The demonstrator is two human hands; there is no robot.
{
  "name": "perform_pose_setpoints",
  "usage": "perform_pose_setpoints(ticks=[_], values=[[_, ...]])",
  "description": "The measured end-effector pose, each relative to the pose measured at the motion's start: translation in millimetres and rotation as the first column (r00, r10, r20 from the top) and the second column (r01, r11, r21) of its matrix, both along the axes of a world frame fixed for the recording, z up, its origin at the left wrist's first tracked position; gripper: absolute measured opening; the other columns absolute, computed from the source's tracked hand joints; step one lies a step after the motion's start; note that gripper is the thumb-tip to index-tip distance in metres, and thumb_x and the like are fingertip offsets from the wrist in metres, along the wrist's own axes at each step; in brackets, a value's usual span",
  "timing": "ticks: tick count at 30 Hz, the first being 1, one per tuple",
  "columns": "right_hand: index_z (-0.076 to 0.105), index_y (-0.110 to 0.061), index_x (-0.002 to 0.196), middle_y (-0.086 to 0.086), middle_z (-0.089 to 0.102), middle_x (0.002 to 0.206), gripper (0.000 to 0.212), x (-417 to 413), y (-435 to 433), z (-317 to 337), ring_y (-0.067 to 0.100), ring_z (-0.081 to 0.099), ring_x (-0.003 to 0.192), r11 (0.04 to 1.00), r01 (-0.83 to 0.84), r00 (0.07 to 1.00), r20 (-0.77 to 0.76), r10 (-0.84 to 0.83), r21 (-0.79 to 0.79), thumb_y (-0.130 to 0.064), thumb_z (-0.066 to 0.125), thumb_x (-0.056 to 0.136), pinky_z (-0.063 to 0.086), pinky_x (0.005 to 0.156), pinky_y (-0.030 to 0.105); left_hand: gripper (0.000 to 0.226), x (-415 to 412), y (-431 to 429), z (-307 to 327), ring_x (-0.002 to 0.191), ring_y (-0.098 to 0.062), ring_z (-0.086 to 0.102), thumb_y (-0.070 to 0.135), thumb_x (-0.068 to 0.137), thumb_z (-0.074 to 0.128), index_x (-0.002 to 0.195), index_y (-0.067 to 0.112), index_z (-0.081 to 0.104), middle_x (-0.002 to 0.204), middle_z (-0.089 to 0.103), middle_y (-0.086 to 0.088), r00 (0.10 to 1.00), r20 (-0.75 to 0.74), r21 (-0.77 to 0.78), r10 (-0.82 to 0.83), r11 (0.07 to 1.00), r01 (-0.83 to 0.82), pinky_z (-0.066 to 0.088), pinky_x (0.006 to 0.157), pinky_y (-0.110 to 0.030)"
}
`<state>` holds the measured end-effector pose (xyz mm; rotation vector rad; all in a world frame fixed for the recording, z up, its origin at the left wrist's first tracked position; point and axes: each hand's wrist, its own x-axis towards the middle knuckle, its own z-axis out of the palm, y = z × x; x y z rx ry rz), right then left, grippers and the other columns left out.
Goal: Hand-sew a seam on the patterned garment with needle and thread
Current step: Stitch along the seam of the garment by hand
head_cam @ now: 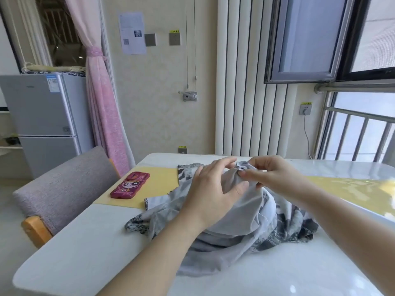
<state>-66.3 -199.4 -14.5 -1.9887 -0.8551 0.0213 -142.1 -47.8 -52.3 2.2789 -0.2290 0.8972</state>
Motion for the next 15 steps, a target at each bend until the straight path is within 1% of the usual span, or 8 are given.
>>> perform_pose_setpoints(ticks=[1,3,5,7,9,11,13,15], values=[[0.07,-0.015,0.075,0.013,0.065,0.073,0.016,-1.9,-2.1,0.5,0.015,0.058,0.062,1.0,-0.017,1.0,-0.002,0.017,-0.006,-0.03,0.071,0.081,0.047,0.067,0.039,0.055,1.9,-2.7,-0.6,0.111,-0.002,0.049,0.059,0.076,0.052,0.122,0.029,0.057,0.103,0.052,0.03,0.999,-0.035,-0.027,-0.019,0.999,0.018,0.037,0.102,-0.029],[0.067,-0.019,0.069,0.004,0.062,0.069,0.016,-4.0,-7.5,1.4,0.011,0.054,0.059,0.999,-0.039,0.999,-0.005,0.039,0.002,-0.027,0.071,0.081,0.041,0.066,0.03,0.034,4.5,-4.5,-1.7,0.107,-0.004,0.055,0.053,0.08,0.064,0.108,0.035,0.06,0.098,0.061,0.027,0.997,-0.061,-0.126,-0.054,0.991,0.046,0.042,0.094,-0.024],[0.066,-0.021,0.068,-0.001,0.062,0.068,0.015,-4.9,-13.4,3.7,0.01,0.054,0.059,0.998,-0.061,0.998,-0.016,0.061,0.018,-0.026,0.072,0.08,0.041,0.067,0.029,0.013,5.2,-4.1,-0.8,0.096,0.002,0.059,0.036,0.084,0.07,0.093,0.033,0.061,0.092,0.067,0.02,0.989,-0.068,-0.236,-0.13,0.966,0.11,0.043,0.084,-0.013],[0.069,-0.02,0.072,0.0,0.064,0.07,0.011,-4.6,-17.5,6.8,0.01,0.055,0.062,0.995,-0.091,0.995,-0.028,0.092,0.034,-0.028,0.075,0.076,0.043,0.068,0.03,0.006,4.7,-3.2,1.9,0.086,0.004,0.061,0.026,0.086,0.068,0.088,0.028,0.064,0.087,0.068,0.017,0.98,-0.067,-0.279,-0.189,0.946,0.163,0.042,0.077,-0.009],[0.07,-0.021,0.076,0.0,0.067,0.073,0.016,-4.6,-20.0,9.7,0.009,0.059,0.064,0.994,-0.11,0.993,-0.027,0.111,0.026,-0.034,0.077,0.07,0.046,0.068,0.026,0.005,2.5,-2.9,5.1,0.082,0.002,0.061,0.023,0.087,0.068,0.087,0.026,0.065,0.084,0.068,0.016,0.973,-0.066,-0.3,-0.221,0.934,0.192,0.042,0.074,-0.009],[0.07,-0.022,0.077,-0.003,0.069,0.072,0.021,-7.7,-21.4,12.5,0.006,0.062,0.065,0.988,-0.152,0.988,-0.031,0.153,0.035,-0.038,0.076,0.065,0.048,0.067,0.019,0.008,-1.9,-2.7,7.2,0.081,0.003,0.06,0.023,0.085,0.069,0.085,0.029,0.064,0.082,0.067,0.019,0.971,-0.054,-0.314,-0.233,0.927,0.205,0.041,0.074,-0.008],[0.07,-0.022,0.077,-0.005,0.069,0.071,0.024,-10.6,-22.5,12.6,0.005,0.062,0.065,0.98,-0.191,0.98,-0.039,0.193,0.049,-0.04,0.075,0.062,0.048,0.064,0.016,0.017,-8.1,-2.7,6.0,0.076,0.004,0.056,0.022,0.083,0.071,0.087,0.036,0.061,0.079,0.062,0.02,0.978,-0.017,-0.301,-0.206,0.934,0.191,0.04,0.072,-0.007],[0.07,-0.022,0.076,-0.003,0.067,0.07,0.027,-13.0,-23.4,8.8,0.006,0.059,0.063,0.976,-0.212,0.976,-0.045,0.214,0.048,-0.043,0.074,0.06,0.045,0.061,0.017,0.022,-15.3,-2.5,1.3,0.073,0.001,0.053,0.023,0.081,0.073,0.09,0.036,0.057,0.078,0.056,0.018,0.988,0.046,-0.245,-0.148,0.957,0.155,0.039,0.071,-0.008]])
